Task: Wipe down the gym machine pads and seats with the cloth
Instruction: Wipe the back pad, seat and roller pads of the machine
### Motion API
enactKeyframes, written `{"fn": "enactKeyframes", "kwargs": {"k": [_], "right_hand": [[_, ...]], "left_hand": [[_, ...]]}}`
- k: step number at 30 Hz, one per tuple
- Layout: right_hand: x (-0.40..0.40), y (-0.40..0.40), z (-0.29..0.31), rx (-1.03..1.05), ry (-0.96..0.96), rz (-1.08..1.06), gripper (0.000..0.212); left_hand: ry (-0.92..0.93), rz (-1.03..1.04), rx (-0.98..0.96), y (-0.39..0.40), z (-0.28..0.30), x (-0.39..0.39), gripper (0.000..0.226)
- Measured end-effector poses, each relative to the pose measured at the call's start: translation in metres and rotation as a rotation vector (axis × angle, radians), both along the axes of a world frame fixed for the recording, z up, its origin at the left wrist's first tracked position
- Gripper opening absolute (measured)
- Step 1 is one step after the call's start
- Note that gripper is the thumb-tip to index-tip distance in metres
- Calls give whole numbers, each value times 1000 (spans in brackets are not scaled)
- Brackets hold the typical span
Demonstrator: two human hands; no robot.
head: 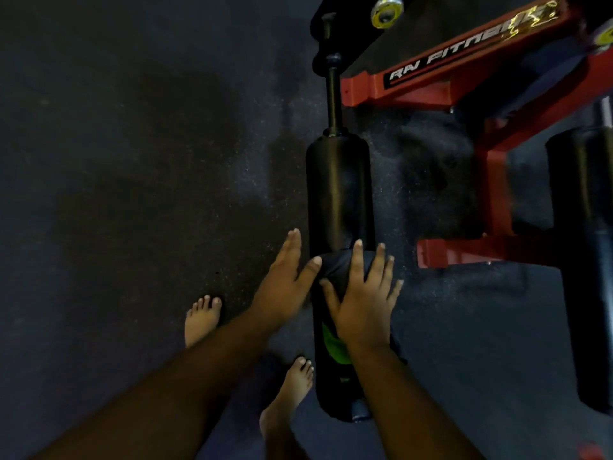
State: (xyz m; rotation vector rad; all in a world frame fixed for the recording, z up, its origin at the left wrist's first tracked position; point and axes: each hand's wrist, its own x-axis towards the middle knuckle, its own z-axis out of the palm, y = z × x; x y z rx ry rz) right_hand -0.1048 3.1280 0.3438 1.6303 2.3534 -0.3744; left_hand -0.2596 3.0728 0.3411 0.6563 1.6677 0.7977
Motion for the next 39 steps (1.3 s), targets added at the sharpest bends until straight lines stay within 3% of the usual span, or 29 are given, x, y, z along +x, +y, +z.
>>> {"fn": "enactKeyframes", "kwargs": {"k": [2,7,15,23,30,36,39], "right_hand": [[1,-7,9,28,-80,20,98],[27,-54,9,-52,-59,88,84],[-1,-22,6,-30,-11,54,77],[-95,110,-2,-20,132,69,73],[-19,16,17,-114,76,33,74],[-118,143,-9,-28,187,6,65],[-120,168,-15,-38,252,16,67]], "left_hand": [[-6,-13,-31,9,-3,-11,71],[-93,-62,-46,-2,-4,-4,69],[-149,52,22,17,-8,-6,65],[-12,70,97,69,-14,-41,65],[-59,3,51,52,-9,-42,68],[-28,44,102,69,-20,-51,80],[-26,59,103,72,-25,-56,80]]}}
